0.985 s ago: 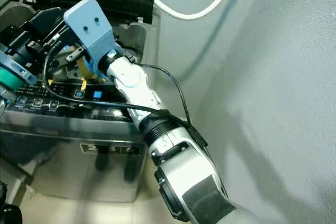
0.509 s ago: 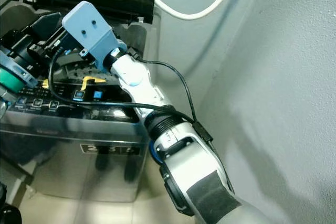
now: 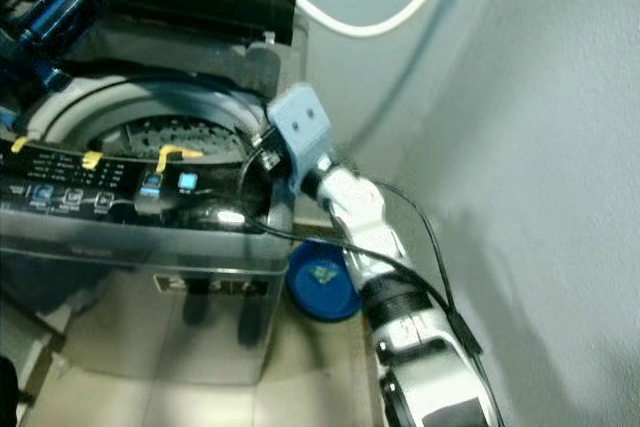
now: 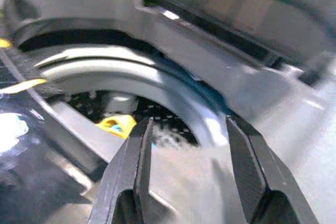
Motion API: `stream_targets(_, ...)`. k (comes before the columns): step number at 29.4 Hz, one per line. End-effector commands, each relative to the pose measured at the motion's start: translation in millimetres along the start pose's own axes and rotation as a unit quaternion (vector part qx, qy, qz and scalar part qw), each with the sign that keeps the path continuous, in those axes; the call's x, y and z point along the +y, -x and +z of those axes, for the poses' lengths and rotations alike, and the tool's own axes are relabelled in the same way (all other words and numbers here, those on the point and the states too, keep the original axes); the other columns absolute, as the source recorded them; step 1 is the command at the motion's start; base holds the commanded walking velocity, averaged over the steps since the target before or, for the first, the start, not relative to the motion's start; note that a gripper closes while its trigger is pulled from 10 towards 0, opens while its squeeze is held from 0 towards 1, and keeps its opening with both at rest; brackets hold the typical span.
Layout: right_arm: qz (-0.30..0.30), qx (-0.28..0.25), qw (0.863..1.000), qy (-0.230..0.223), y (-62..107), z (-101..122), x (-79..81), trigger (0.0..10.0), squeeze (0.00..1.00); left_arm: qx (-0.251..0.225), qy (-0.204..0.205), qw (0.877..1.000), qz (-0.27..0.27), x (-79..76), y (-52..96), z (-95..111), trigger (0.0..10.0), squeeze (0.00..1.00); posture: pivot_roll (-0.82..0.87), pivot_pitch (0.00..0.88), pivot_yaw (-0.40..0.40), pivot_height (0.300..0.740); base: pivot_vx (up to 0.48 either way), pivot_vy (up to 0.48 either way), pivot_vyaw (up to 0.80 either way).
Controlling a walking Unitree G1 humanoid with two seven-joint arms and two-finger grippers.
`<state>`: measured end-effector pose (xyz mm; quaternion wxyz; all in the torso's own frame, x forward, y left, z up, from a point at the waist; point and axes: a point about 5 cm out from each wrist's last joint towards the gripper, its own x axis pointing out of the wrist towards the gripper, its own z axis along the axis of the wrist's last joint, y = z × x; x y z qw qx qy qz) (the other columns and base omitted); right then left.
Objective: Clothes washing
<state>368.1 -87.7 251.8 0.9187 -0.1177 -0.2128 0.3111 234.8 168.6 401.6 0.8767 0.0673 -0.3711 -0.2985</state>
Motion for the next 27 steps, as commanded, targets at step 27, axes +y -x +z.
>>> stream_targets(27, -0.325, -0.056, 0.943, -0.04, 85.0, 23.2, -63.3, 10.0, 0.0, 0.217, 0.006, 0.933, 0.287, 14.5, 45.9, -138.5, 10.0, 0.0, 0.06, 0.036, -0.024, 0.74, 0.0, 0.0, 0.0)
